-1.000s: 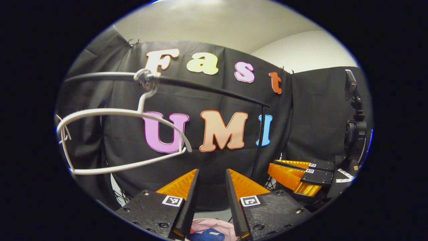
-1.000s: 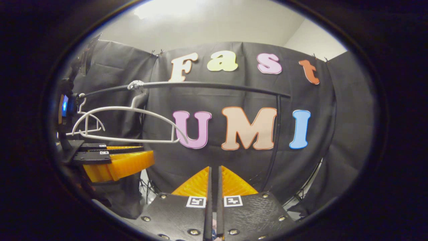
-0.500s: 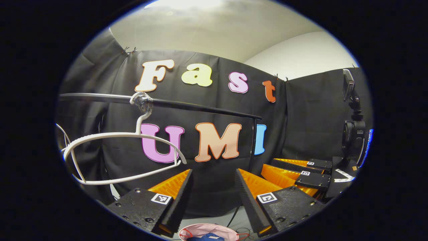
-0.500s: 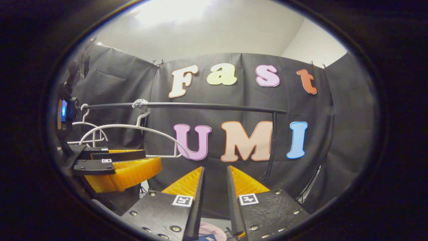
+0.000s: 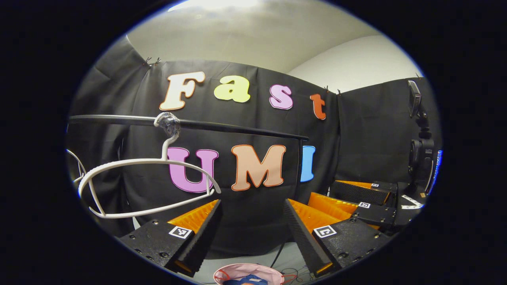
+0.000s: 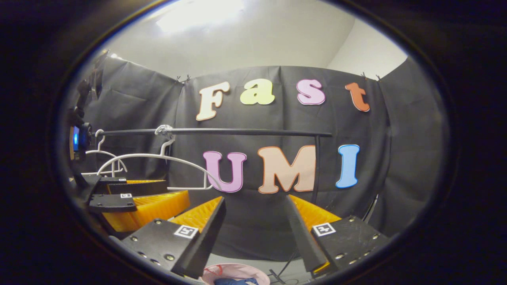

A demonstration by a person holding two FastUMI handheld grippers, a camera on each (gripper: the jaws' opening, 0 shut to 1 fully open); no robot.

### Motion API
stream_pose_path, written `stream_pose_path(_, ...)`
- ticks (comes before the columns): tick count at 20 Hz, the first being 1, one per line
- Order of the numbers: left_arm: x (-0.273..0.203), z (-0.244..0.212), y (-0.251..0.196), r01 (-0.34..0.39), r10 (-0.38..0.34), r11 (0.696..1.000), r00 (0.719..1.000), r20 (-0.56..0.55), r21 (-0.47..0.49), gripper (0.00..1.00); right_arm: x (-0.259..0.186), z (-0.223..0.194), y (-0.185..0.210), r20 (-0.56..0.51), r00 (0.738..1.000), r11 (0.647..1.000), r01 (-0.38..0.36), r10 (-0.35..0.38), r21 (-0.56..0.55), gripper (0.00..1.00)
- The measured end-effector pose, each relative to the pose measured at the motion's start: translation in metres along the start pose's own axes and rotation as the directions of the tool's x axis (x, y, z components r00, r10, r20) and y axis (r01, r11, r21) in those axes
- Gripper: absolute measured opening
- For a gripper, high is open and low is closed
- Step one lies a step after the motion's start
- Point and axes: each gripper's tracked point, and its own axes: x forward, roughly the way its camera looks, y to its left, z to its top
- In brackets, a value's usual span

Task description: Grasp the clothes on the hanger with both hands and then place them into the laundry hamper below.

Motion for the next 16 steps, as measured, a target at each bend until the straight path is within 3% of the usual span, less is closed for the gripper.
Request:
stream_pose_path(1,0.001,0.0,-0.002,0.0,0.0,1.0,1.0,0.001,-0.002,0.96,-0.001,0.002,-0.002,0.003,1.0,1.0,0.004,-0.004,0.002,0.92)
stream_pose_path(9,0.0,0.0,-0.012,-0.009,0.009,1.0,1.0,-0.006,0.003,0.95,-0.013,0.006,-0.021,0.017,0.999,0.999,0.032,-0.032,0.004,0.96)
stream_pose_path(10,0.0,0.0,-0.015,-0.006,0.006,1.0,1.0,-0.007,0.007,0.96,-0.014,0.006,-0.023,0.016,0.999,0.999,0.034,-0.034,0.006,0.93)
stream_pose_path(12,0.002,-0.001,-0.024,0.0,0.0,1.0,1.0,-0.009,0.01,0.94,-0.018,0.005,-0.029,0.014,0.999,0.999,0.039,-0.039,0.008,0.96)
stream_pose_path(13,0.002,-0.001,-0.027,0.001,-0.001,1.0,1.0,-0.008,0.012,0.95,-0.02,0.005,-0.032,0.012,0.999,0.999,0.042,-0.043,0.009,0.9)
stream_pose_path(14,0.002,-0.002,-0.031,0.004,-0.004,1.0,1.0,-0.009,0.013,0.94,-0.023,0.003,-0.036,0.012,0.999,0.999,0.044,-0.044,0.01,0.97)
stream_pose_path(16,0.003,-0.002,-0.039,0.005,-0.004,1.0,1.0,-0.01,0.015,0.94,-0.028,0.002,-0.044,0.01,0.999,0.999,0.048,-0.048,0.012,0.94)
